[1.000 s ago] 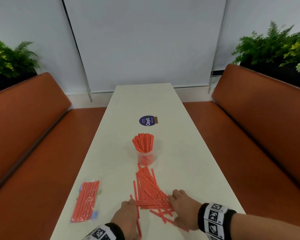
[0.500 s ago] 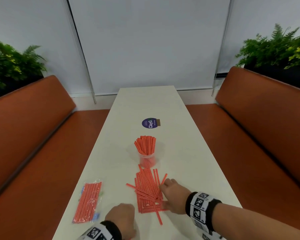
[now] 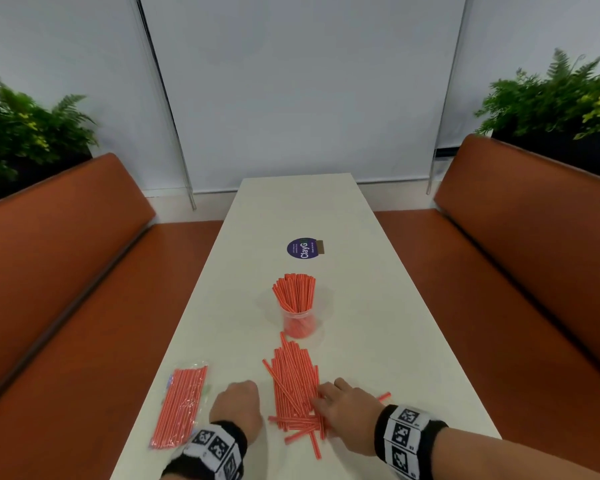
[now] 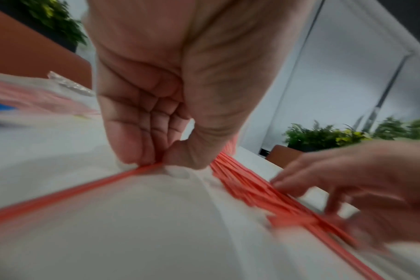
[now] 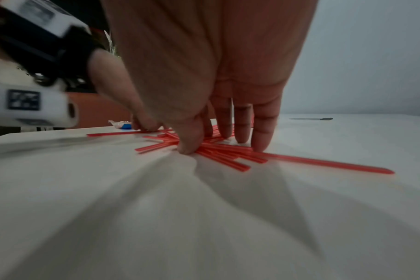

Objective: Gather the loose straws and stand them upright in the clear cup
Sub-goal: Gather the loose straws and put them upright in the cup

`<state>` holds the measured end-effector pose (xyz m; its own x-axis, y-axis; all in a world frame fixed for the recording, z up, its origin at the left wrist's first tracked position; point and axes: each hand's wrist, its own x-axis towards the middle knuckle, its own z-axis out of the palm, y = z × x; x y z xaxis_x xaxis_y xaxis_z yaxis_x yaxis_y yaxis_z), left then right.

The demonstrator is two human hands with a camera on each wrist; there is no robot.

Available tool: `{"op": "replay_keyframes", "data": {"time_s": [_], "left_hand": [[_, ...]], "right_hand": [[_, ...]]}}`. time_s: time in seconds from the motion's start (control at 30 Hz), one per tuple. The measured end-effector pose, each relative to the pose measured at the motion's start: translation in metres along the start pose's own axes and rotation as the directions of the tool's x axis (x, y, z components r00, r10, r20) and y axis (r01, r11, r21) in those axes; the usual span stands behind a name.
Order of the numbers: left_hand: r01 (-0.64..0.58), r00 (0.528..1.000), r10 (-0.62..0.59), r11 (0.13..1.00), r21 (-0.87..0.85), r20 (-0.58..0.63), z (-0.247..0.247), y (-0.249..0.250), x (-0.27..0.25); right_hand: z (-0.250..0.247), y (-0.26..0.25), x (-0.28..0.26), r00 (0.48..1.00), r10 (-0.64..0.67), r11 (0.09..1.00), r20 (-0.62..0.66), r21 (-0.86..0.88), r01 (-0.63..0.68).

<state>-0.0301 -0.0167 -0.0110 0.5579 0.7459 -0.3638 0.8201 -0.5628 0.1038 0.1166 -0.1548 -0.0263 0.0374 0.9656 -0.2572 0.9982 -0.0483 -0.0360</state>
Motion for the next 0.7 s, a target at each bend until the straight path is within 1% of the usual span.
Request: {"op": "replay_keyframes", "data": {"time_s": [0.07, 0.17, 0.2, 0.27, 0.33, 0.4, 0.47, 0.57, 0.6, 0.7], "left_hand": [[0.038, 0.999, -0.039, 0.998, -0.059, -0.015, -0.007, 0.006, 0.01], [0.032, 0.999, -0.035, 0.994, -0.108, -0.032, -0.013, 0.023, 0.023], [0.014, 0.999, -0.017, 0.995, -0.102, -0.035, -0.014, 0.03, 0.026], [-0.023, 0.999, 0.02, 0.998, -0.062, -0.04, -0.014, 0.043, 0.03], [-0.005, 1.0, 0.004, 0.998, -0.067, -0.017, -0.009, 0.053, 0.033], [-0.041, 0.999, 0.04, 0.995, -0.09, -0.007, 0.001, 0.058, 0.037], [-0.099, 0.995, 0.097, 0.991, -0.091, -0.025, 0.008, 0.062, 0.038], [-0.176, 0.984, 0.172, 0.977, -0.116, -0.051, 0.017, 0.066, 0.034], [-0.192, 0.981, 0.184, 0.972, -0.136, -0.067, 0.019, 0.066, 0.032], [-0.19, 0.98, 0.175, 0.964, -0.186, -0.095, 0.023, 0.07, 0.025]], "right_hand": [[0.0, -0.001, -0.003, 1.0, -0.024, 1.0, -0.001, -0.004, 0.024], [-0.004, -0.001, -0.007, 0.999, -0.053, 0.999, 0.013, 0.012, 0.053], [-0.006, -0.001, -0.008, 1.0, -0.027, 1.0, 0.016, 0.016, 0.027], [-0.013, 0.002, -0.012, 0.996, 0.083, 0.996, 0.031, 0.018, -0.083], [-0.02, 0.008, -0.018, 0.973, 0.201, 0.98, 0.11, -0.01, -0.201], [-0.023, 0.014, -0.022, 0.952, 0.236, 0.971, 0.197, -0.02, -0.236], [-0.024, 0.016, -0.022, 0.955, 0.209, 0.977, 0.213, -0.014, -0.211], [-0.026, 0.014, -0.011, 0.975, 0.148, 0.988, 0.166, -0.063, -0.139], [-0.028, 0.013, -0.005, 0.979, 0.127, 0.99, 0.157, -0.078, -0.115], [-0.033, 0.007, 0.012, 0.988, 0.064, 0.988, 0.139, -0.145, -0.043]]}}
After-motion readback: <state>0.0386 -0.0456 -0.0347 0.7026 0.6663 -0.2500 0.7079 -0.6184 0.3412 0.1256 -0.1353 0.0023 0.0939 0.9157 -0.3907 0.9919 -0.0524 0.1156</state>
